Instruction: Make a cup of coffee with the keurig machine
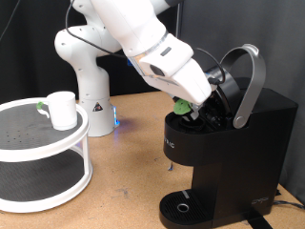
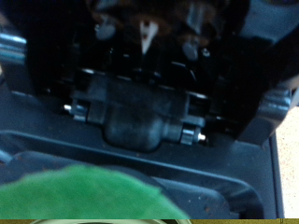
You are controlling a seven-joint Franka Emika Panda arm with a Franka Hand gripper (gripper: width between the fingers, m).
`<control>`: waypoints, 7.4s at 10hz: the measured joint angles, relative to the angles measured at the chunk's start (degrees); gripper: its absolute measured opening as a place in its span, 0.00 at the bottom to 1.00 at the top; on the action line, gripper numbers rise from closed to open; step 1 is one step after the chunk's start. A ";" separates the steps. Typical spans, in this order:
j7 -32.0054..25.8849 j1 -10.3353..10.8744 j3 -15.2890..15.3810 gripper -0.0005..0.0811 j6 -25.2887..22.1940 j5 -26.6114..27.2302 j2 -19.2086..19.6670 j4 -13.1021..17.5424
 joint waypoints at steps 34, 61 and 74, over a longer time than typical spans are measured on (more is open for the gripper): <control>1.28 -5.69 -4.42 0.99 -12.54 4.52 -7.63 3.48; 18.54 -1.16 7.78 0.99 -11.88 12.15 -5.92 13.95; 21.43 -0.50 13.40 0.47 -10.49 11.25 -0.37 15.60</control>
